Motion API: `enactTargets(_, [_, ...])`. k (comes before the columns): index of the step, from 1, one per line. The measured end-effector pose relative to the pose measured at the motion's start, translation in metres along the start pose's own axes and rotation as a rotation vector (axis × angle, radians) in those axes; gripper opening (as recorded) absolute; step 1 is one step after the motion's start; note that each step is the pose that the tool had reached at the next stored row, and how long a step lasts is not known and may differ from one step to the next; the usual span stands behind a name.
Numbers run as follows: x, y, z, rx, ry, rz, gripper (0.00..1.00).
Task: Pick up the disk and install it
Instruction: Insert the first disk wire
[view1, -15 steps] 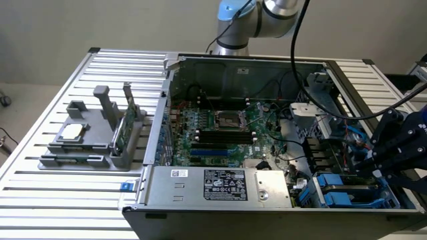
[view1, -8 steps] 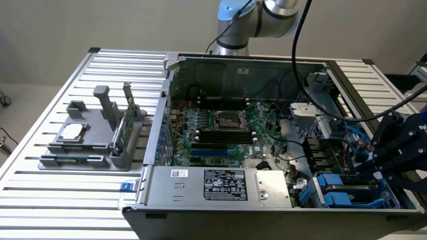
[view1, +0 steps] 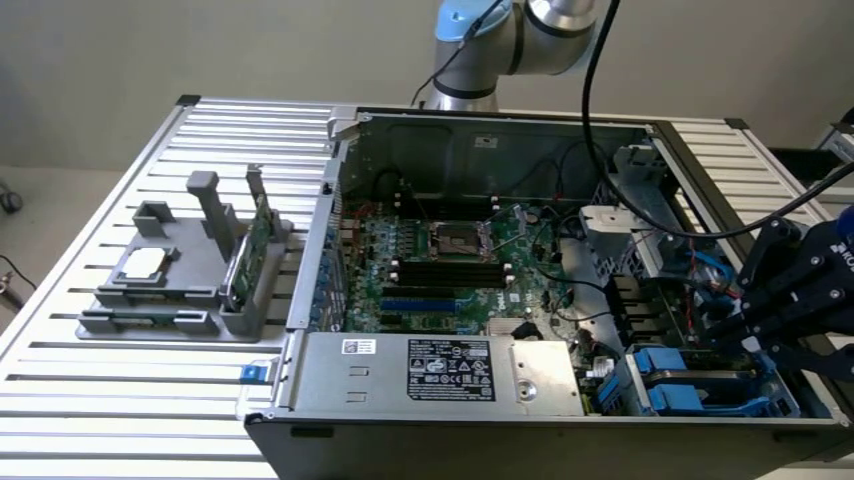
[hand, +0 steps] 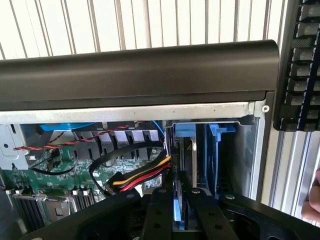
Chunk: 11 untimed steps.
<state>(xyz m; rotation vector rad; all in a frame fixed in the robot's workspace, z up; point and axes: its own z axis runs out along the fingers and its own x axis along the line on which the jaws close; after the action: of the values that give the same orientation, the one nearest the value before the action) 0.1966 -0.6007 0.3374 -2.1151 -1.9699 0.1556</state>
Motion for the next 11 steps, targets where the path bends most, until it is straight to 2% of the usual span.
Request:
enactTargets(2, [0.0005, 0.0003, 0.0001, 0.0015, -0.0075, 0.002, 0.16])
enactTargets(7, [0.0012, 0.0014, 0.0011, 0.0008, -0.0221, 0.006, 0.16])
enactTargets(11, [0.0021, 0.0016, 0.0020, 0.0009, -0.0308, 0.008, 0.16])
